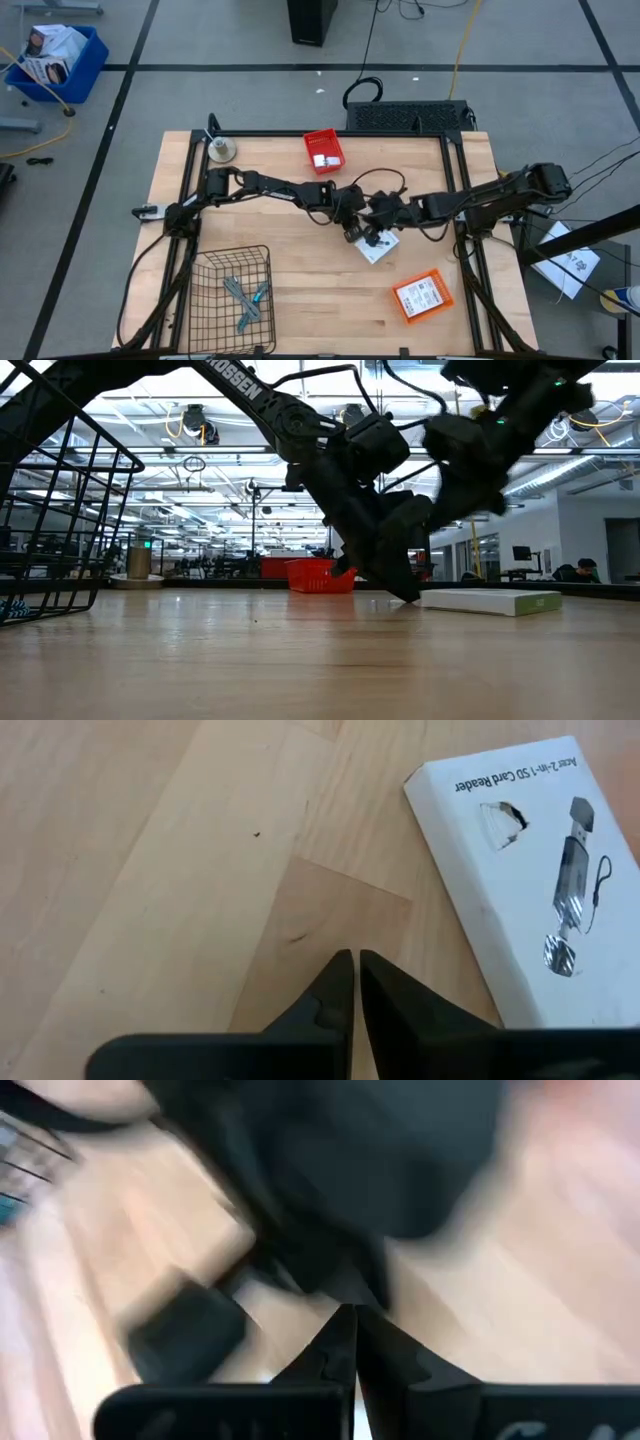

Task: Pick and place items into bin
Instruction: Put the white card reader box into the orange basket

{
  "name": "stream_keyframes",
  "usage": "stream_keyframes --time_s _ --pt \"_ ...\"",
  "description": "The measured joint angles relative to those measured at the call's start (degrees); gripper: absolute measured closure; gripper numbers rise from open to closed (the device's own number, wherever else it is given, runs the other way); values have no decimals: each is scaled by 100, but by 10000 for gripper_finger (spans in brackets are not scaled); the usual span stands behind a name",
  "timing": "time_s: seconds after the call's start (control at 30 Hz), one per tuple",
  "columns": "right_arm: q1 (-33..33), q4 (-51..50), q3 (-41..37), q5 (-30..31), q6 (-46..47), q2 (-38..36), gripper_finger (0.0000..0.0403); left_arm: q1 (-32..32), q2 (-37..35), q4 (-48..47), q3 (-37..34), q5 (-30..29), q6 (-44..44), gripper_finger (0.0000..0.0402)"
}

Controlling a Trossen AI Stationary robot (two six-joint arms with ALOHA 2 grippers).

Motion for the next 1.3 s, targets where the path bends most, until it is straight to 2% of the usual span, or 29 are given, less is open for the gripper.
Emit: stream_keyframes --time_s 0.2,0.27,0.37,0.47,0.63,0.77,0.87,1.03,1.3 --pt "-59 -2056 -22 85 1256 -253 403 -79 -65 -7 -9 -115 139 397" --pt "-57 -2430 -16 188 1540 -289 403 -127 -151 -62 -22 -149 226 396" --pt "-56 -2797 -15 22 1765 -291 403 -259 -332 -286 -46 -186 298 396" --pt "-55 -2933 -13 -97 1891 -297 403 -445 -548 -497 -48 -350 249 398" --pt "-70 -3147 -15 -235 2000 -253 403 -859 -671 -439 -26 343 392 392" --pt "-92 -3233 -20 -605 2101 -145 403 -1111 -669 -278 -21 229 435 397" --pt "-90 -3278 -20 -842 2114 -62 403 -1123 -639 -155 -20 -34 450 392" --pt "-93 -3359 -20 -1144 2113 215 403 -1031 -636 -10 -20 -68 524 397" --pt "-175 -2650 -3 -1605 1816 946 403 -809 -470 -44 -9 151 591 398"
